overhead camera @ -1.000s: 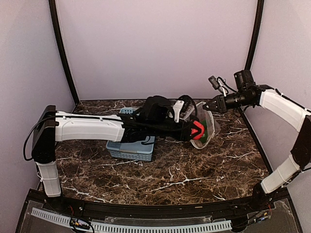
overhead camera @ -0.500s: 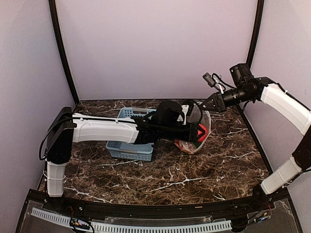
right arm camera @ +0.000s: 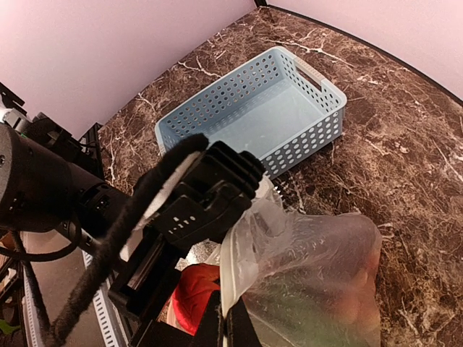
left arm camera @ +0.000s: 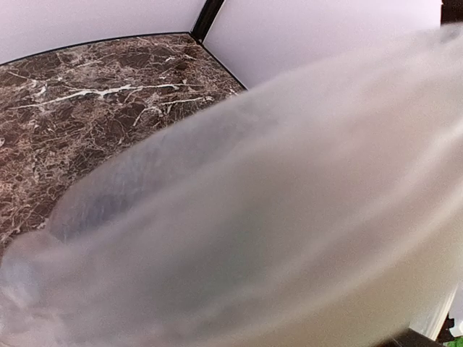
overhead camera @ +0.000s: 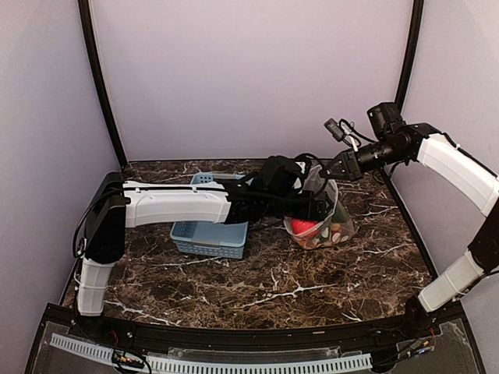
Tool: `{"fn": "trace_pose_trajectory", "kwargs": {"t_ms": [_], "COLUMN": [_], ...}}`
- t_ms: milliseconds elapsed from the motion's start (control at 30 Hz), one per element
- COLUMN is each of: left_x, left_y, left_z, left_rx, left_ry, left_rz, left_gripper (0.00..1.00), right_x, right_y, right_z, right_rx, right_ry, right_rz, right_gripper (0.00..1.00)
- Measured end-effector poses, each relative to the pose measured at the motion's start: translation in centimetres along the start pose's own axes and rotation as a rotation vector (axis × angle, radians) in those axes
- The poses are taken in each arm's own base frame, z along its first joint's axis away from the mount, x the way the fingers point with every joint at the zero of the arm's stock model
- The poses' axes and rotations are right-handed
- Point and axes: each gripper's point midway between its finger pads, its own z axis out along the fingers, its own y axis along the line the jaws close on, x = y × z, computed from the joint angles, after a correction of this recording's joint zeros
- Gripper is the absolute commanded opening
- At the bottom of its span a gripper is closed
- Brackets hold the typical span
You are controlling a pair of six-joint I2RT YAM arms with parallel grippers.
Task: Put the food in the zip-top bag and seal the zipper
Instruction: Place the fake fruit in the zipper food storage bag.
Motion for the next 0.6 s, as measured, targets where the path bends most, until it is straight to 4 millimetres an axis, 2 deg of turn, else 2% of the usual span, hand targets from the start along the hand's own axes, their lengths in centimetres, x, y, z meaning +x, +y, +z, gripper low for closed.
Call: {"fn": "trace_pose_trajectory", "kwargs": {"t_ms": [167,300,467,600], "left_x": [-0.6,-1.6,-4.6,-7.3], "left_y": [0.5,0.7,-0.5,-1.9], "left_z": [-0.4,-1.6,-5.0,-8.8], "left_rx": [-0.045,-0.072,-0.052,-0.011], "left_ry": [-0.005,-0.029,-0.104,-0.200], "left_rz": [0.056,0.115,0.194,0.237], "left_gripper": [0.99,0.99,0.99,0.99], "right_x": [-0.2,-0.4,-0.3,-0.4], "right_y": [-0.5,-0.6,-0.6,-0.7], "right_z": [0.1,0.1,0.2,0.2], "right_rx": [0.019,0.024,0.024,0.023], "right_ry": [0.003,0.001,0.002,0.002], "right_rz": [0.006,0.008,0.016,0.018], "right_gripper": [0.00,0.00,0.00,0.00]}}
